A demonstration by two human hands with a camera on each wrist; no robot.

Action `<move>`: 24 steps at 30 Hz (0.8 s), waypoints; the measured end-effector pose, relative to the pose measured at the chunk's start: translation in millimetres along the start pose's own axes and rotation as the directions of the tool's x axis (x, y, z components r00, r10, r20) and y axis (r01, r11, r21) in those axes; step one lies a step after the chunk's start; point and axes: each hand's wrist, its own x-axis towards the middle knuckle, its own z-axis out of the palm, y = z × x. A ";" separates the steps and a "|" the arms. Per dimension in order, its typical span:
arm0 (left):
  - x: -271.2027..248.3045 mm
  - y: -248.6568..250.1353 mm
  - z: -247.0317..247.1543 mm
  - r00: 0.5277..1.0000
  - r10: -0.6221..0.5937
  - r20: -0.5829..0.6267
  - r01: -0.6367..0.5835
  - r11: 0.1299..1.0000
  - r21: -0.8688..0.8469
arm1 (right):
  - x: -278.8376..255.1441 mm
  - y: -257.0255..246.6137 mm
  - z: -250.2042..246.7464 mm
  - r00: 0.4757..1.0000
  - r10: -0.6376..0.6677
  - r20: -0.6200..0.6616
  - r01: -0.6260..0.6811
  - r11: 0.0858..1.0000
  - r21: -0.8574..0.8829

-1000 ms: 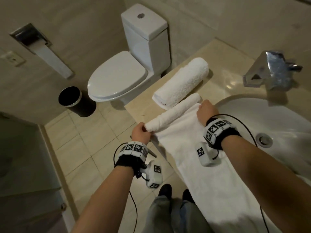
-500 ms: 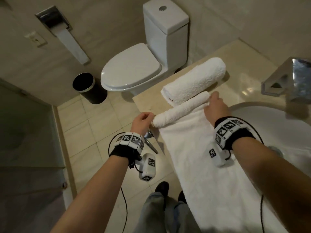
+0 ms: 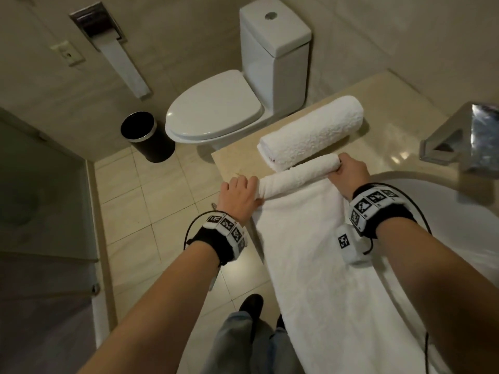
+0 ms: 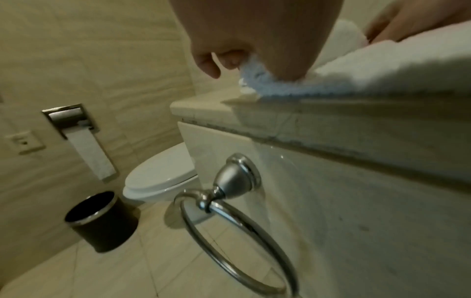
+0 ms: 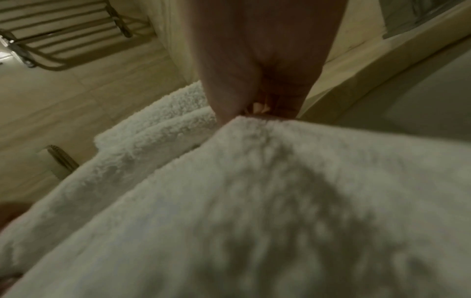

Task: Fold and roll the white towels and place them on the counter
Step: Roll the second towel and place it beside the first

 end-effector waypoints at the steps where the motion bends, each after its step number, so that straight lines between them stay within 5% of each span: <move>1: -4.5 0.1 5.0 1.000 0.004 -0.024 -0.003 1.000 0.021 | 0.5 1.1 0.8 1.000 -0.004 -0.005 0.004 1.000 0.002; 5: -13.6 -5.9 11.6 0.999 0.051 -0.016 -0.051 0.999 0.002 | -0.2 -1.4 4.5 0.994 -0.109 -0.025 0.105 0.987 -0.124; 9: -6.3 -9.5 2.1 0.990 0.139 0.014 -0.138 0.990 -0.029 | -1.2 -3.6 -1.0 0.947 -0.322 0.017 0.305 0.876 -0.375; 14: -14.1 -7.2 1.4 0.984 0.177 -0.019 -0.175 0.944 -0.278 | -6.6 5.8 -12.7 0.759 -0.635 0.142 0.585 0.571 -0.576; 17: -23.3 -10.4 9.3 0.937 0.295 -0.187 -0.328 0.928 -0.176 | -7.2 23.3 -13.0 0.642 -0.731 0.233 0.666 0.381 -0.641; 20: -36.0 -11.3 10.5 0.942 0.307 -0.138 -0.320 0.943 -0.086 | -17.2 43.5 -16.4 0.655 -0.690 0.308 0.676 0.353 -0.646; 24: -44.1 -10.3 8.8 0.966 0.214 -0.147 -0.251 0.916 -0.312 | -33.7 60.9 -21.2 0.679 -0.684 0.266 0.654 0.401 -0.641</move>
